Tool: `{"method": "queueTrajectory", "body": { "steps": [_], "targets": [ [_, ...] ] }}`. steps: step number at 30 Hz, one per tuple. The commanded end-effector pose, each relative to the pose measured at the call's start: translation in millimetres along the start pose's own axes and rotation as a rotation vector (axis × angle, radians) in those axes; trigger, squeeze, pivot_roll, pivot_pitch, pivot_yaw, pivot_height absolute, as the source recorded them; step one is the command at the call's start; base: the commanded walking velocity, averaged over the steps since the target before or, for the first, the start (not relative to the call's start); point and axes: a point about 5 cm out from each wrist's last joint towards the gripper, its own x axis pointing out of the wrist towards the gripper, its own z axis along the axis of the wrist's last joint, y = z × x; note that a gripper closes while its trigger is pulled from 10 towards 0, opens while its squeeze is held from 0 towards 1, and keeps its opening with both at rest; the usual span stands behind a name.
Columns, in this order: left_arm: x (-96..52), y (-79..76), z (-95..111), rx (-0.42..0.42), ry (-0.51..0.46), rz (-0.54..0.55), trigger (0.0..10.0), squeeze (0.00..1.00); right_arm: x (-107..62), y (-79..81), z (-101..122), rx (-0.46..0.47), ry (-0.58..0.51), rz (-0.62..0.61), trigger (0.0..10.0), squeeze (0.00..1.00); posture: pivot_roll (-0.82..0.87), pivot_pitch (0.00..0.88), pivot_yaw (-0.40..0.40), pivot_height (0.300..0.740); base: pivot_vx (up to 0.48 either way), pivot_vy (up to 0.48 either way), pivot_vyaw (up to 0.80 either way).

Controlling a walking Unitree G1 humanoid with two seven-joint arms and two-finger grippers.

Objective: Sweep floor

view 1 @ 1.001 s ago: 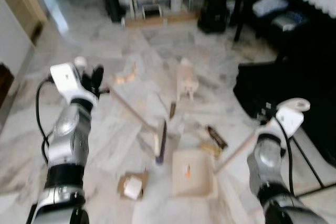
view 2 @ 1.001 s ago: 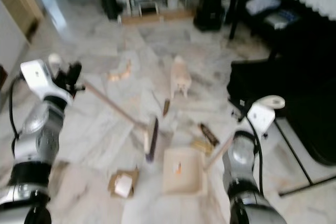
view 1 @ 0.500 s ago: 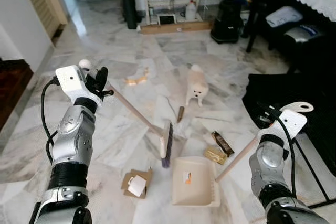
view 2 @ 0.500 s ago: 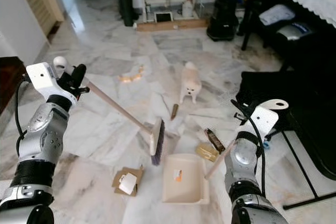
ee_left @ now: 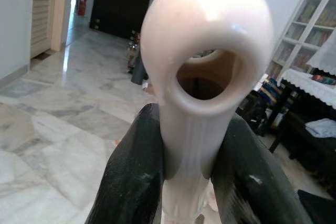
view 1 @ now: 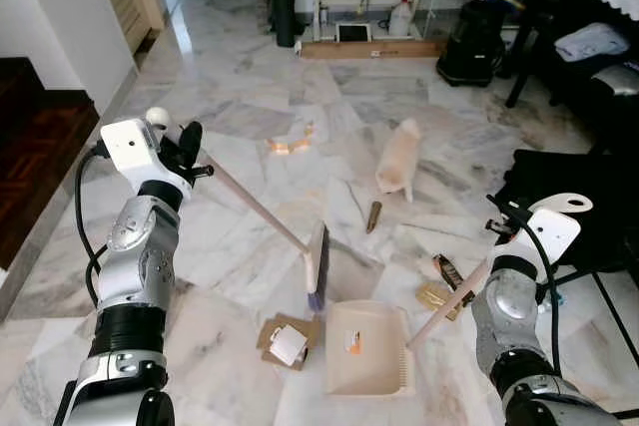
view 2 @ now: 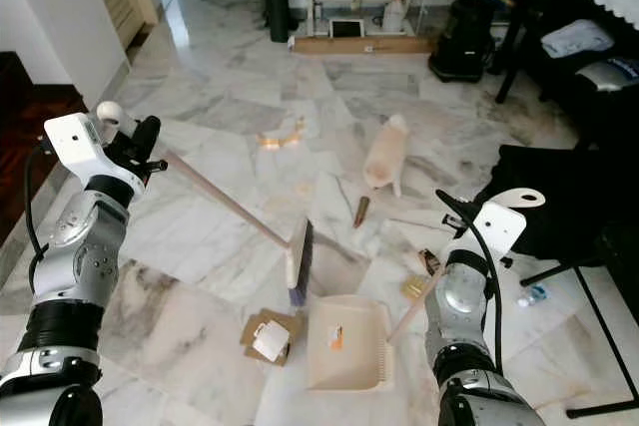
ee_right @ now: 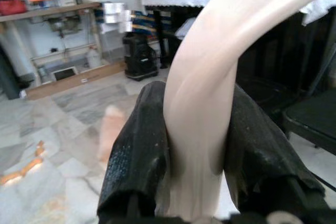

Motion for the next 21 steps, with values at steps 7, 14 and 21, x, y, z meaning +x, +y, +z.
{"method": "queueTrajectory", "body": {
  "steps": [7, 14, 21],
  "targets": [
    [5.1, -8.6, 17.4, -0.01, -0.08, -0.038, 10.0, 0.0, 4.2, -2.2, 7.2, 0.004, -0.035, -0.018, 10.0, 0.0, 0.11, 0.048, 0.033, 0.74, 0.0, 0.0, 0.0],
    [5.1, -8.1, 17.5, -0.008, -0.077, -0.035, 10.0, 0.0, 5.0, -2.9, 7.5, 0.013, -0.031, -0.03, 10.0, 0.0, 0.11, 0.048, 0.033, 0.74, 0.0, 0.338, 0.0],
    [5.1, -7.9, 17.1, -0.003, -0.077, -0.037, 10.0, 0.0, 6.0, -4.5, 8.1, 0.011, -0.032, -0.035, 10.0, 0.0, 0.11, 0.046, 0.034, 0.74, 0.0, 0.157, -0.56]
  ]
}}
